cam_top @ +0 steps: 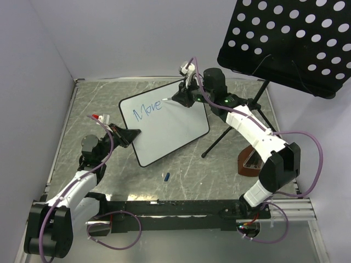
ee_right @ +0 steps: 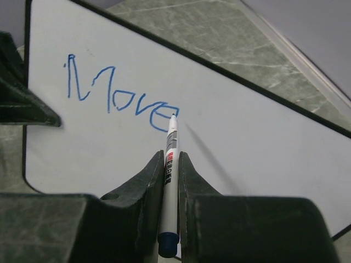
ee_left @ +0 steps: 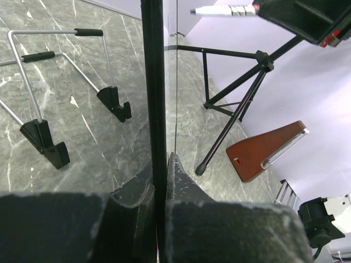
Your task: Write a sentence on the whiteboard
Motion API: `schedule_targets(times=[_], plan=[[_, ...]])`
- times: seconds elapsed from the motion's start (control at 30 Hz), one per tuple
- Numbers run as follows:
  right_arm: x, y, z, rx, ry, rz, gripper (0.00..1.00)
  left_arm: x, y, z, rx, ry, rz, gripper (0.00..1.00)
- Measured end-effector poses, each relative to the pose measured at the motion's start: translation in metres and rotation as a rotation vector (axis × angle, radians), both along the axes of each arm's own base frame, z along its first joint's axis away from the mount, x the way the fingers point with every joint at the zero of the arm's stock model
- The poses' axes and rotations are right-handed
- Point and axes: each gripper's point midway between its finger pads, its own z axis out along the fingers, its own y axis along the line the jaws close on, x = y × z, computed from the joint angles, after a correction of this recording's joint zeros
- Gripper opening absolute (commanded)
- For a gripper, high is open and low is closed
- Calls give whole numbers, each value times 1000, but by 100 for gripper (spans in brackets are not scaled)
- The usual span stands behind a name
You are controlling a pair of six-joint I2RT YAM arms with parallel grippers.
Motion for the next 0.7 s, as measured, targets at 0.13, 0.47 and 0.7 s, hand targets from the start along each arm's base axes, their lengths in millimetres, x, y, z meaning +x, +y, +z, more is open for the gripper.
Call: schedule_targets(times=[0.13, 0.47, 0.7], plan=[[10, -5, 0, -2, -15, -59, 0, 2, -1, -2, -1, 6, -3, 1], [28, -17, 1, -7, -23, -190, 0, 2, -1, -2, -1, 7, -4, 1], [35, -21, -2, -14, -27, -228, 0, 2, -1, -2, -1, 7, -5, 1]])
